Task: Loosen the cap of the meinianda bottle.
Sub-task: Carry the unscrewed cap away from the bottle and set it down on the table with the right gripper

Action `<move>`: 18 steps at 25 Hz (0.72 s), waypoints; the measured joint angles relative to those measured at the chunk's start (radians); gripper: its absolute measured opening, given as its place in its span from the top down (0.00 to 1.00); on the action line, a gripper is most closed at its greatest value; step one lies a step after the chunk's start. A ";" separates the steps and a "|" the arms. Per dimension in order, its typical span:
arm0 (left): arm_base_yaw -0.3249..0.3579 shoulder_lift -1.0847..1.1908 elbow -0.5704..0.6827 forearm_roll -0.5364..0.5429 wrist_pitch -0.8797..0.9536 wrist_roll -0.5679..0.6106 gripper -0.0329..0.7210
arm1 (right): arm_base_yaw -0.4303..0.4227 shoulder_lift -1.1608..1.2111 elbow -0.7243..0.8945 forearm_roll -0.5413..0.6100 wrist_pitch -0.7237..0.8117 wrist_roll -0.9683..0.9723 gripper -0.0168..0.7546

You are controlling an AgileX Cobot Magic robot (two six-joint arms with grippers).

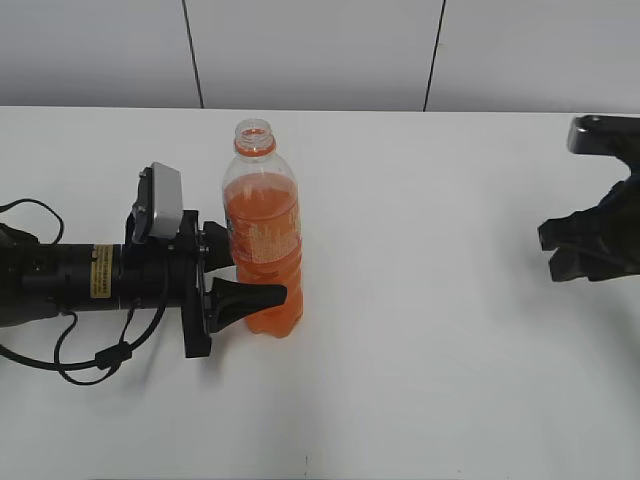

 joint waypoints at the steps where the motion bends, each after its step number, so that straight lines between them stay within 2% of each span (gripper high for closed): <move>1: 0.000 0.000 0.000 0.000 0.000 0.000 0.43 | 0.000 0.016 0.000 0.001 -0.011 0.001 0.62; 14: 0.000 0.000 0.000 0.003 -0.001 0.000 0.43 | 0.000 0.176 0.000 0.019 -0.093 0.002 0.62; 16: 0.000 0.000 0.000 0.003 -0.001 0.000 0.43 | 0.000 0.178 0.000 0.019 -0.094 0.001 0.60; 18: 0.000 0.000 0.000 0.003 -0.001 0.000 0.43 | 0.000 0.178 0.000 0.020 -0.096 -0.001 0.52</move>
